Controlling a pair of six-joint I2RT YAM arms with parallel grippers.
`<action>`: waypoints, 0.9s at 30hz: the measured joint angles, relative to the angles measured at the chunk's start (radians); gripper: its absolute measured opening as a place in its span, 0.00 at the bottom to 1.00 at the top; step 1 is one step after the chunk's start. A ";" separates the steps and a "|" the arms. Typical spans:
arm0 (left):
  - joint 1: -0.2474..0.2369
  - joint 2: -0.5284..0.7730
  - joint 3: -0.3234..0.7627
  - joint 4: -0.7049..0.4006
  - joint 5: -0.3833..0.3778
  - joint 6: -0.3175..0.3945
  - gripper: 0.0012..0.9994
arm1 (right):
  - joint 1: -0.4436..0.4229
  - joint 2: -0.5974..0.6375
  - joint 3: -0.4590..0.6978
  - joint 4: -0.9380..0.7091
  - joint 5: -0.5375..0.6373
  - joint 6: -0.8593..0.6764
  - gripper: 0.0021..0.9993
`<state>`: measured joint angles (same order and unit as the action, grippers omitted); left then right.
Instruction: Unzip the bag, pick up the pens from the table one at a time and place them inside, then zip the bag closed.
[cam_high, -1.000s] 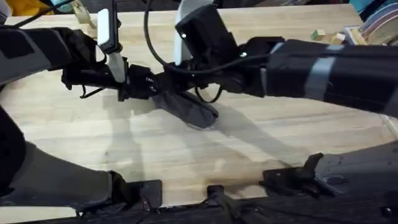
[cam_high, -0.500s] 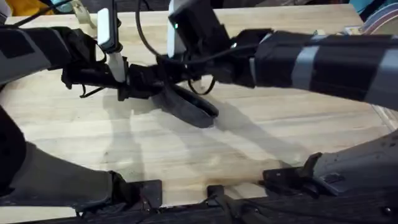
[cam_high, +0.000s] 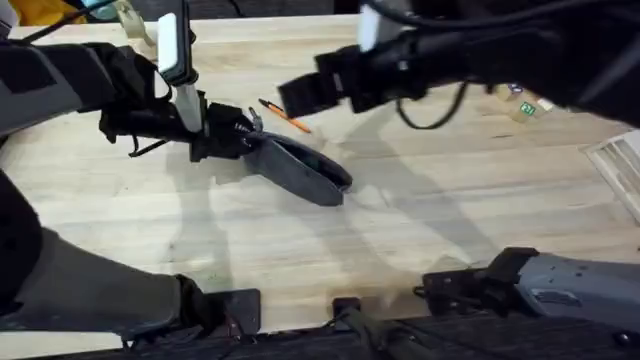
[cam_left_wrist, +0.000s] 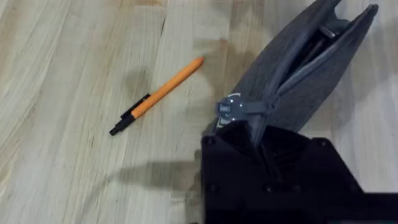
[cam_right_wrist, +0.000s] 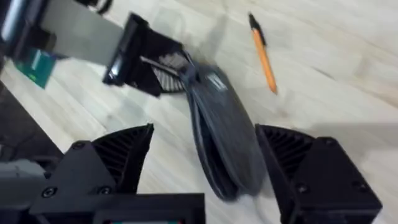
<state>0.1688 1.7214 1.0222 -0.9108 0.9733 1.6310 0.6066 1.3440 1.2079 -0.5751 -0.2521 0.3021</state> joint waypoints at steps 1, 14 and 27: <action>0.000 0.000 0.000 0.000 0.000 0.000 0.04 | -0.008 -0.013 0.000 -0.025 0.000 -0.010 1.00; -0.003 0.000 0.000 -0.006 0.022 -0.004 0.99 | -0.025 -0.054 0.000 -0.107 0.000 -0.069 1.00; 0.023 -0.010 0.014 -0.068 0.015 -0.004 0.99 | 0.029 -0.054 0.000 -0.106 0.000 -0.135 1.00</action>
<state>0.1913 1.7114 1.0360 -0.9785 0.9881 1.6270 0.6352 1.2896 1.2083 -0.6815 -0.2520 0.1672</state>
